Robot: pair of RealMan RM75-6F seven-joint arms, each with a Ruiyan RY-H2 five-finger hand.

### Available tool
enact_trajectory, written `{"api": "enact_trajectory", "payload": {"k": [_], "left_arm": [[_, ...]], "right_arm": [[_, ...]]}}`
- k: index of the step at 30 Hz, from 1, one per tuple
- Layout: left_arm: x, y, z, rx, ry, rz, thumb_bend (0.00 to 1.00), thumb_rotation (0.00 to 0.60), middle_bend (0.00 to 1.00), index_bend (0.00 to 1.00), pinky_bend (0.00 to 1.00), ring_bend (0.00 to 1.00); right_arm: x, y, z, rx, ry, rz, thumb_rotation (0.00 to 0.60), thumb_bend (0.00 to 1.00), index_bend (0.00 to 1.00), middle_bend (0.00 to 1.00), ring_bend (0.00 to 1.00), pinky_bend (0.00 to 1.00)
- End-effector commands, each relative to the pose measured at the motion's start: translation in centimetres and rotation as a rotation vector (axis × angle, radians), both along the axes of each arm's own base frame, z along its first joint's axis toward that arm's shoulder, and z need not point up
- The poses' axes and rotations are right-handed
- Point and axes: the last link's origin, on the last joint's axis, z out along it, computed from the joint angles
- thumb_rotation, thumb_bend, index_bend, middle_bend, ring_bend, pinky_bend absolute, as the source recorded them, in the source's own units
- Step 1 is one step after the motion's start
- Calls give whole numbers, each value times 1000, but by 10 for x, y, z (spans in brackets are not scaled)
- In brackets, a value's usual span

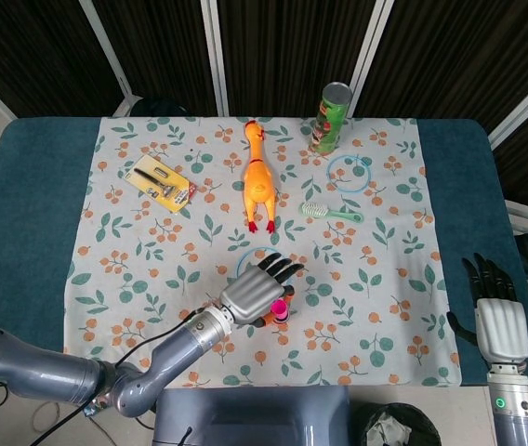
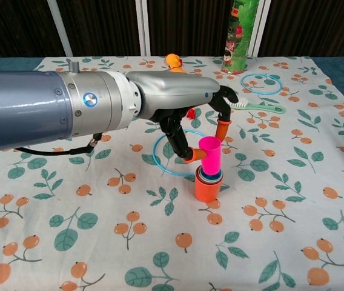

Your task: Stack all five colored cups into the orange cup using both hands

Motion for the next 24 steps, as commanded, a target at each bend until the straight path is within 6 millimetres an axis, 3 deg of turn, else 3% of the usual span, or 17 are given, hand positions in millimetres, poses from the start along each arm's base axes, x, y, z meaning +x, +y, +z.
{"api": "enact_trajectory", "payload": {"k": [1,19,24], "left_arm": [[0,1,1,7,-2,-4,372,600,31,494,0,0],[-3,-1,-5,8,31,-15,365,600,33,487,0,0],[-6,-2,-9,7,56,-17,335,600,32,373,0,0]], "right_arm": [[0,0,0,-1,0,-1,600,333,81,0,0,120],[-1,0,0,-1,0,-9,600,332,82,0,0,120],[-2,0,1,4,0,-11,600,333,100,0,0,120]]}}
